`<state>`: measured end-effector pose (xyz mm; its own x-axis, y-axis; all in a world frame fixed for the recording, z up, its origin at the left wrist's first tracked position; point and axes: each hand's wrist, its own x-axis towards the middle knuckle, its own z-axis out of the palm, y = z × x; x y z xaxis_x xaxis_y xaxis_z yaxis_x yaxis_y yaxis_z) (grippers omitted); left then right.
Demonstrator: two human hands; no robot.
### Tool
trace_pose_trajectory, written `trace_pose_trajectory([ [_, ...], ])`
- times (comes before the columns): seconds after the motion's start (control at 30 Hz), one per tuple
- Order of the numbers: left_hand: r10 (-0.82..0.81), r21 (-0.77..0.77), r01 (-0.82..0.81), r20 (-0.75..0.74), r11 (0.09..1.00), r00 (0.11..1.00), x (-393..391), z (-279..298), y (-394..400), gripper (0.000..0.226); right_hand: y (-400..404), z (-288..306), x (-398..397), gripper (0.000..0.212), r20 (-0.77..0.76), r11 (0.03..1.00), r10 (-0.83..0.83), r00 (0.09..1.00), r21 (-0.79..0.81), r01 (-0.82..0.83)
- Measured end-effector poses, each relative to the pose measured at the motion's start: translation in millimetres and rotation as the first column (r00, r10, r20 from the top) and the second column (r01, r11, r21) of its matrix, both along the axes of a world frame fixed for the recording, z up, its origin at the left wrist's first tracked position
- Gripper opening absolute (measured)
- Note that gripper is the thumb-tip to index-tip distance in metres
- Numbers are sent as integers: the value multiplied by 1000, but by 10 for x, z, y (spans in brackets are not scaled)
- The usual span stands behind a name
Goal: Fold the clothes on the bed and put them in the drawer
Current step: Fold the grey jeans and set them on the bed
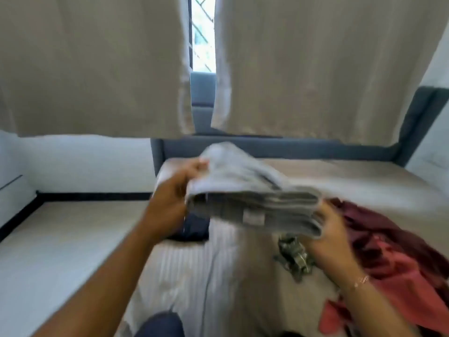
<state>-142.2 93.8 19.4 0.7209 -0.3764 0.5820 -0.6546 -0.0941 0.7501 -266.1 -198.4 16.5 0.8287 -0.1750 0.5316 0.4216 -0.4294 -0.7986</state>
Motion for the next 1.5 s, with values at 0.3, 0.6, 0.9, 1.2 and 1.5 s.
trace_pose_trajectory([
  [0.3,179,407,-30,-335,913,925,-1392,-2174,462,31,296,-2227,-1121,40,-466,955,19,885,-255,-155],
  [0.6,107,589,89,-290,803,951,-1152,-2270,502,10,133,-2436,-937,43,-575,824,-22,818,-474,-311],
  [0.9,128,644,121,-326,755,937,-1046,-2219,436,36,-6,-2423,-898,40,-564,919,20,825,-315,-238],
  [1.2,87,412,117,-444,904,892,-977,-2121,242,43,-11,-2194,-891,29,-524,976,205,827,42,-216],
  [1.5,434,535,-178,-401,826,807,-220,-2343,-294,32,-214,-2454,25,43,-659,945,-210,722,52,323],
])
